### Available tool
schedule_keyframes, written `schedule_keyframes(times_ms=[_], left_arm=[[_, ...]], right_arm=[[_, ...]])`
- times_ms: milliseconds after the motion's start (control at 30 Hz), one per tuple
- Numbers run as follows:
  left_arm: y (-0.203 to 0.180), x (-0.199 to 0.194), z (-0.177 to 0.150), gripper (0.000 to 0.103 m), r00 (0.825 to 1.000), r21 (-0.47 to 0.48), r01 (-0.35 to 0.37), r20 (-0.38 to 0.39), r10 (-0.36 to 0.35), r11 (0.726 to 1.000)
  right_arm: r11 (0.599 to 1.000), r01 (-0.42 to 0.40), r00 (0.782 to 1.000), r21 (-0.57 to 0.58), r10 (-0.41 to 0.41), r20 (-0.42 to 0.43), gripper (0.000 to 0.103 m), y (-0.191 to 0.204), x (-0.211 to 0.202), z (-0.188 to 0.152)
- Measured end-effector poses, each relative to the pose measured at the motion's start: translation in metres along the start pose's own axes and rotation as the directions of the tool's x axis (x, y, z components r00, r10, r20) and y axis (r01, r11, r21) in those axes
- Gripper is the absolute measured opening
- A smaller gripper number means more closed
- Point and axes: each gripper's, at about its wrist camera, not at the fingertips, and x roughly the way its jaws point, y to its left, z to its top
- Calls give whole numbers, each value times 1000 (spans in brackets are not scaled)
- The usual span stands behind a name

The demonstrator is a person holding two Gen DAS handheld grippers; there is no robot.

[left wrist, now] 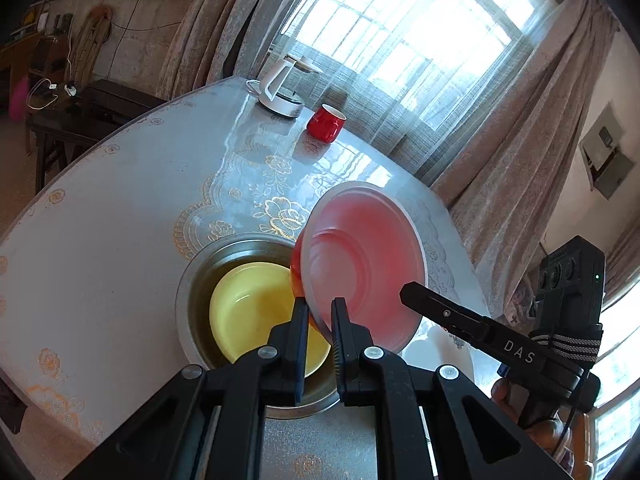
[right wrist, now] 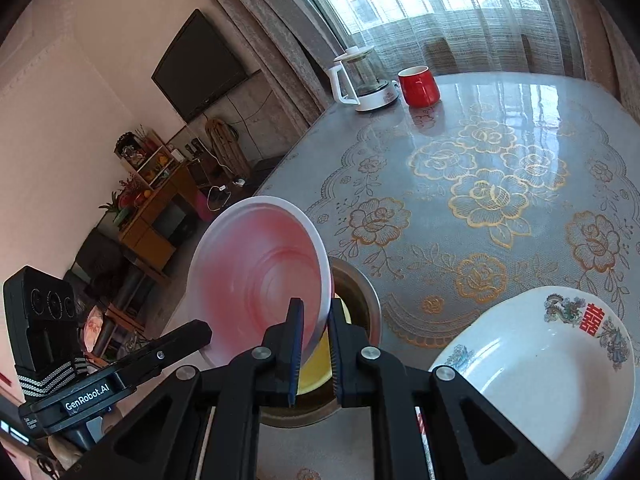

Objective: Organize plates and bowls
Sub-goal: 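Carry the red bowl with both grippers over the steel bowl, then lower the red bowl into the steel bowl onto the yellow bowl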

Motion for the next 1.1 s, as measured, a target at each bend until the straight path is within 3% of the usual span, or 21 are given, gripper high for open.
schedule_keyframes(times_ms=[333, 667, 1100], left_arm=[[36, 5, -12, 11, 999, -59, -26, -36, 24, 998], [46, 25, -16, 11, 993, -33, -14, -122, 10, 999], [58, 35, -15, 11, 984, -35, 11, -177, -17, 999]], right_arm=[[1000, -2, 998, 2, 2, -67, 12, 13, 31, -14], [995, 70, 993, 65, -64, -97, 12, 5, 50, -24], [988, 126, 985, 89, -114, -130, 14, 10, 60, -30]])
